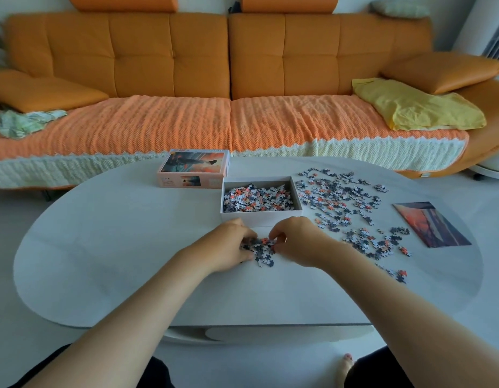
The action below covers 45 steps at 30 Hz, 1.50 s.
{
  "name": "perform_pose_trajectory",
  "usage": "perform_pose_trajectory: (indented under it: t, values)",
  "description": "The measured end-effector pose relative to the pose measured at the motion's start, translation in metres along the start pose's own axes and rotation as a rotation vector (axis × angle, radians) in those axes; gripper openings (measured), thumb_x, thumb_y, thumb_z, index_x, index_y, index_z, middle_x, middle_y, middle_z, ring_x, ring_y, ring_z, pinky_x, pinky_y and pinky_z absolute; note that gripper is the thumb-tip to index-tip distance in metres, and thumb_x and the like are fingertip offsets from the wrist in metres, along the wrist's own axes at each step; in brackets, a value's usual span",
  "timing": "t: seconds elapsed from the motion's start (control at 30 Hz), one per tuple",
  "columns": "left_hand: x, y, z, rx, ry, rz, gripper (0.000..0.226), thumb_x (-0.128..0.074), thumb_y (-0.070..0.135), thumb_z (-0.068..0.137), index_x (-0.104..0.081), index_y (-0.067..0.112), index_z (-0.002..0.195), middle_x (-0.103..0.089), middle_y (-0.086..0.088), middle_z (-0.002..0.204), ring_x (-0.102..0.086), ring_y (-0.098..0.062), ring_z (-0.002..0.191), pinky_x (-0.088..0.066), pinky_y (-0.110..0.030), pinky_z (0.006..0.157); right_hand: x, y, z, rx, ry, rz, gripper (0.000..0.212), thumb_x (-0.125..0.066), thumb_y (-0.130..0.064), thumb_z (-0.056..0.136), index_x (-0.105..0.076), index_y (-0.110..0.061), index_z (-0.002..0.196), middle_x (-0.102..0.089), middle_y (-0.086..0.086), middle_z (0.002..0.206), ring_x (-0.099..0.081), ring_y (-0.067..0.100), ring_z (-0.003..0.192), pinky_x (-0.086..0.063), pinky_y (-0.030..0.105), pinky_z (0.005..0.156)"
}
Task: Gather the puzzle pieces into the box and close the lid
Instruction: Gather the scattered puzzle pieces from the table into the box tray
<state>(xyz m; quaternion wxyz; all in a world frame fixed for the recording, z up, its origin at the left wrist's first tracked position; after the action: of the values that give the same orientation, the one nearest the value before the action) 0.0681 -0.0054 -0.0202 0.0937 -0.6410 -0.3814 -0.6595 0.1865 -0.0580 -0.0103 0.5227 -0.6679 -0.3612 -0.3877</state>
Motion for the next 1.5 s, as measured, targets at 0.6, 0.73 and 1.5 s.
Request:
perform_pose_trajectory:
  t: [0.6, 0.73, 1.5]
  values:
    - [0.011, -0.008, -0.006, 0.009, -0.024, 0.005, 0.007, -0.06, 0.017, 0.085, -0.058, 0.011, 0.082, -0.055, -0.006, 0.092, -0.055, -0.024, 0.083, -0.047, -0.037, 0.078, -0.008, -0.027, 0.012, 0.074, -0.136, -0.054, 0.053, -0.084, -0.038, 0.069, -0.066, -0.024, 0.118, -0.063, -0.004, 0.108, -0.059, 0.016, 0.09, -0.054, 0.031, 0.078]
    - [0.001, -0.013, -0.009, 0.035, -0.093, -0.04, 0.04, -0.07, 0.042, 0.08, -0.061, 0.028, 0.117, -0.039, 0.003, 0.109, -0.048, -0.012, 0.094, -0.044, -0.029, 0.081, -0.008, -0.03, 0.013, 0.057, -0.139, -0.018, 0.055, -0.086, -0.036, 0.067, -0.066, -0.028, 0.118, -0.058, -0.005, 0.109, -0.065, 0.016, 0.076, -0.05, 0.022, 0.058]
    - [0.022, -0.016, 0.005, 0.133, 0.074, -0.355, 0.016, -0.082, 0.017, 0.074, -0.068, 0.025, 0.077, -0.068, 0.009, 0.079, -0.064, -0.01, 0.075, -0.047, -0.02, 0.064, 0.002, -0.03, 0.021, -0.072, -0.076, 0.294, 0.01, -0.078, -0.005, 0.073, -0.073, -0.013, 0.077, -0.073, 0.001, 0.067, -0.072, 0.014, 0.059, -0.057, 0.024, 0.065]
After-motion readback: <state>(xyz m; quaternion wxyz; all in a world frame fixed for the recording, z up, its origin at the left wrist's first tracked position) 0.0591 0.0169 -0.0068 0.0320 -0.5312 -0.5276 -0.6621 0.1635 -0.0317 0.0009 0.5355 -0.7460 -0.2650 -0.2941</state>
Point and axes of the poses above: each hand's wrist, its own z-axis towards the middle knuckle, its own x-axis out of the back of the hand, y = z × x, the point moved 9 cm from there along z, towards the middle knuckle
